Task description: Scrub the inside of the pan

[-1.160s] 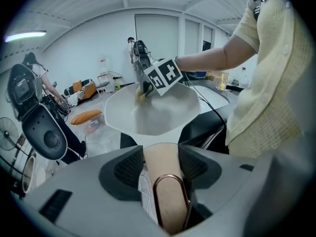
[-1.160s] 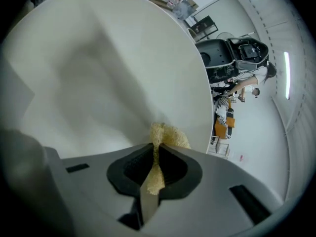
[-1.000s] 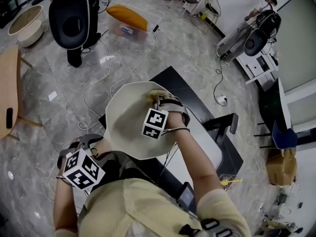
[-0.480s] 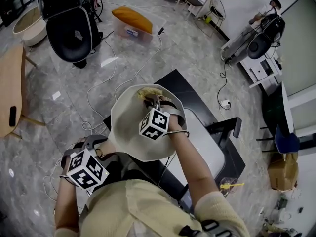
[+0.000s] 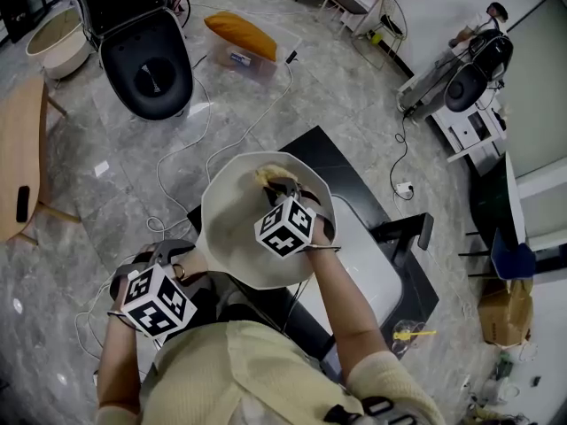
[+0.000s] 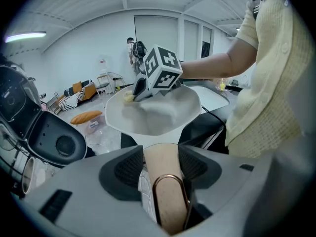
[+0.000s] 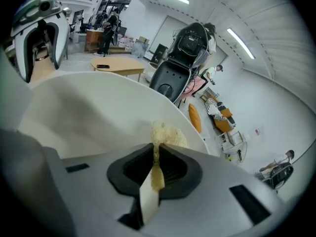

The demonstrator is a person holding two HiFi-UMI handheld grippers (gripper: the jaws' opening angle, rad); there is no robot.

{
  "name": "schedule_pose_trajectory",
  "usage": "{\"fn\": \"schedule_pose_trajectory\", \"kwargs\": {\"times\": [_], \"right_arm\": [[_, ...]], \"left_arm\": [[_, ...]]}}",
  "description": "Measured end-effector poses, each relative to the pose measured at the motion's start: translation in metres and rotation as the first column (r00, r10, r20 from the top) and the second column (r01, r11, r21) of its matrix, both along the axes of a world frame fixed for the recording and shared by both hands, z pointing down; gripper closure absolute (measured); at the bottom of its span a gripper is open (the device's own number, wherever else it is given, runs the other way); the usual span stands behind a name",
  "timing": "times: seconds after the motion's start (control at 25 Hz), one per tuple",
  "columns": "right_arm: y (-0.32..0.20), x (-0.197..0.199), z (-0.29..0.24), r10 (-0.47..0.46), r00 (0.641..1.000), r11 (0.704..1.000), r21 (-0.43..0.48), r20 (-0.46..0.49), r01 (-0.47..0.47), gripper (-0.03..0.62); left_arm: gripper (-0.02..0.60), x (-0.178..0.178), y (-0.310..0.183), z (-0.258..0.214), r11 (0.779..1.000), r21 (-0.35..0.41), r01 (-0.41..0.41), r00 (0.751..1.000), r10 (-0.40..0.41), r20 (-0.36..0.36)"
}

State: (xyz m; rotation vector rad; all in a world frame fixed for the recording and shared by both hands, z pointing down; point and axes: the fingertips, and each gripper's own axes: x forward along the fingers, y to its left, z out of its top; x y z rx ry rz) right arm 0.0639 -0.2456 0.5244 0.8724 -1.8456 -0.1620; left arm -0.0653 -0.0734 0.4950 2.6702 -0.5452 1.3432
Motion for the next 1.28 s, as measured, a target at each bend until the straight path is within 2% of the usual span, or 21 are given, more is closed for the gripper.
{"fn": "schedule_pose_trajectory", "kwargs": {"times": [0.16, 0.32, 0.52, 0.72, 0.92, 1.12, 1.28], "right_arm": [[0.002, 0.017, 0.011, 0.112, 0.993, 0.993, -0.034, -0.041, -0.113, 0.551], [0.002, 0.030, 0.023, 0.214, 0.974, 0.974, -0.059, -0.079, -0.219, 0.551], [-0.001, 0.029, 0.038, 0.248, 0.966, 0.963, -0.092, -0.069, -0.254, 0.551], [-0.001, 0.009, 0.043, 0.213, 0.977, 0.968, -0.130, -0.011, -0.213, 0.551], [0.002, -0.015, 0.040, 0.142, 0.989, 0.981, -0.141, 0.030, -0.136, 0.551], [0.016, -0.042, 0.039, 0.004, 0.998, 0.989, -0.149, 0.059, 0.005, 0.551], [0.032, -0.059, 0.039, -0.131, 0.989, 0.977, -0.161, 0.068, 0.141, 0.551]], "left_arm": [[0.351, -0.001, 0.000, -0.001, 1.000, 0.005, 0.001, 1.000, -0.001, 0.002], [0.351, -0.002, 0.000, -0.001, 1.000, 0.007, 0.000, 1.000, 0.000, 0.005], [0.351, -0.001, 0.000, -0.001, 1.000, 0.005, 0.003, 1.000, -0.003, 0.002], [0.351, -0.001, 0.000, 0.000, 1.000, 0.009, 0.006, 1.000, -0.006, 0.004], [0.351, -0.001, 0.000, 0.000, 1.000, 0.011, 0.009, 1.000, -0.009, 0.004], [0.351, -0.001, 0.000, 0.000, 1.000, 0.014, 0.012, 1.000, -0.012, 0.005], [0.351, 0.000, -0.001, 0.000, 1.000, 0.015, 0.012, 1.000, -0.012, 0.007]]}}
